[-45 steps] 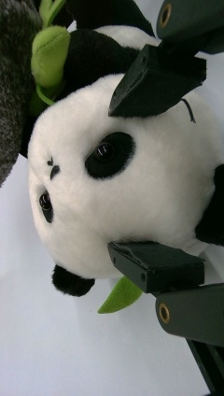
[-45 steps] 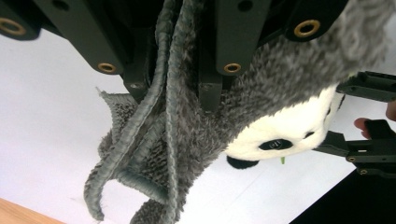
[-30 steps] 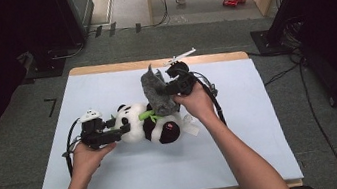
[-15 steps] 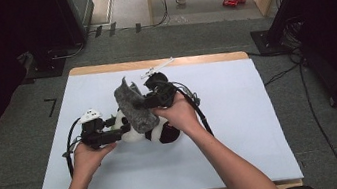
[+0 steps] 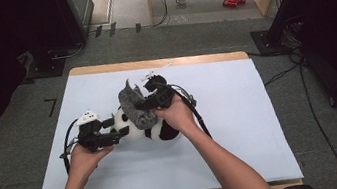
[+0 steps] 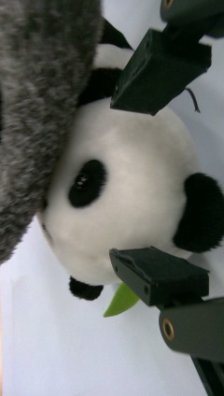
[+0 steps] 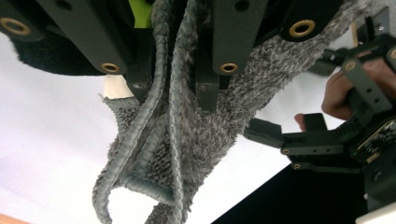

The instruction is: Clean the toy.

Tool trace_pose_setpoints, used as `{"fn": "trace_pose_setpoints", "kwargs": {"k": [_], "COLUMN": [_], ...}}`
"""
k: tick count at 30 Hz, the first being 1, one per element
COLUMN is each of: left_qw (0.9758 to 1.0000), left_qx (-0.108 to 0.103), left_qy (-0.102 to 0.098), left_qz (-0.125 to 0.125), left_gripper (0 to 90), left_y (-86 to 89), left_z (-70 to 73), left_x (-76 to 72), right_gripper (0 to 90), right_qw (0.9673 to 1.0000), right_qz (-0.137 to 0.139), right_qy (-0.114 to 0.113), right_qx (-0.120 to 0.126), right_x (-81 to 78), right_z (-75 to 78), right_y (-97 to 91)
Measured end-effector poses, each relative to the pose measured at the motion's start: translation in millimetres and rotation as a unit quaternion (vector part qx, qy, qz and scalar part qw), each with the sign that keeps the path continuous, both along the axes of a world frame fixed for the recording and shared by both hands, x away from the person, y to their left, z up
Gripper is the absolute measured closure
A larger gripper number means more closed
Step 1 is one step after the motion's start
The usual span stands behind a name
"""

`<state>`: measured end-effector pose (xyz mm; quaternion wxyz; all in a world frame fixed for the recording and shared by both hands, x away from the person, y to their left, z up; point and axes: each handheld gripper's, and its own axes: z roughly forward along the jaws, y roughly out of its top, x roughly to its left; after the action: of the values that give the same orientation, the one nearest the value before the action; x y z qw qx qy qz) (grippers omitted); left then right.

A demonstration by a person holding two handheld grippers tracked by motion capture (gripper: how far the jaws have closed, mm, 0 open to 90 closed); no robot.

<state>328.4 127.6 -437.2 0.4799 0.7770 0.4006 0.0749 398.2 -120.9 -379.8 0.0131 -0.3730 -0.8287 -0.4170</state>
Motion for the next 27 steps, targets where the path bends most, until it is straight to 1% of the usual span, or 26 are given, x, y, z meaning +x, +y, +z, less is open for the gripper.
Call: {"fn": "trace_pose_setpoints", "kwargs": {"k": [2, 4, 5, 6, 7, 9, 11, 13, 16, 19, 21, 24, 26, 27], "left_qw": [0.9999, 0.9997, 0.9997, 0.9999, 0.9999, 0.9996, 0.9996, 0.9997, 0.9997, 0.9996, 0.9996, 0.9997, 0.9997, 0.9997], "left_qx": [0.014, 0.021, 0.018, 0.009, -0.004, -0.020, -0.020, -0.019, -0.020, -0.025, -0.023, -0.023, -0.021, -0.021], "left_qy": [0.004, 0.007, 0.008, 0.010, 0.016, 0.020, 0.011, 0.006, 0.005, 0.009, 0.010, 0.010, 0.009, 0.009], "left_qz": [0.005, 0.009, 0.012, 0.009, 0.002, -0.007, -0.014, -0.016, -0.015, -0.010, -0.009, -0.003, -0.004, -0.004], "left_gripper": [18.1, 16.6, 15.5, 15.3, 15.3, 12.4, 11.2, 11.2, 13.8, 20.0, 22.2, 23.6, 23.7, 23.7], "left_y": [-0.7, -0.6, -0.9, -0.7, -0.9, -1.8, -3.4, -3.6, -3.6, -3.0, -3.5, -5.0, -5.1, -4.9], "left_z": [-1.9, -3.8, -5.5, -7.9, -10.7, -16.2, -19.4, -20.4, -20.2, -18.6, -16.8, -14.4, -13.6, -13.7], "left_x": [-0.5, 0.0, 0.9, 2.7, 5.0, 9.5, 12.0, 12.7, 13.3, 14.3, 15.0, 15.4, 15.6, 15.8], "right_gripper": [75.8, 75.8, 75.8, 75.8, 75.7, 75.8, 75.8, 75.9, 76.4, 76.5, 76.6, 76.5, 76.2, 76.1], "right_qw": [0.9999, 0.9999, 0.9999, 0.9999, 0.9999, 0.9999, 0.9999, 0.9999, 1.0000, 1.0000, 0.9998, 0.9996, 0.9993, 0.9993], "right_qz": [0.001, 0.001, 0.000, 0.000, -0.001, 0.000, -0.001, -0.001, -0.003, 0.001, 0.008, 0.019, 0.029, 0.031], "right_qy": [-0.006, -0.005, -0.004, -0.004, -0.001, -0.001, -0.003, -0.005, -0.003, -0.009, -0.016, -0.018, -0.023, -0.022], "right_qx": [-0.008, -0.012, -0.013, -0.013, -0.014, -0.015, -0.016, -0.015, -0.009, -0.003, 0.002, 0.013, 0.004, -0.004], "right_x": [3.9, 6.7, 8.2, 9.4, 10.2, 11.0, 10.7, 10.3, 9.5, 5.8, 3.2, -2.1, -5.1, -6.3], "right_z": [1.8, 2.9, 3.5, 3.7, 4.1, 4.1, 4.2, 4.8, 9.0, 19.4, 25.8, 32.7, 31.8, 29.2], "right_y": [0.7, 0.7, 0.5, 0.4, 0.3, 0.6, 1.0, 1.1, 1.4, 5.5, 10.2, 21.1, 30.2, 34.7]}}
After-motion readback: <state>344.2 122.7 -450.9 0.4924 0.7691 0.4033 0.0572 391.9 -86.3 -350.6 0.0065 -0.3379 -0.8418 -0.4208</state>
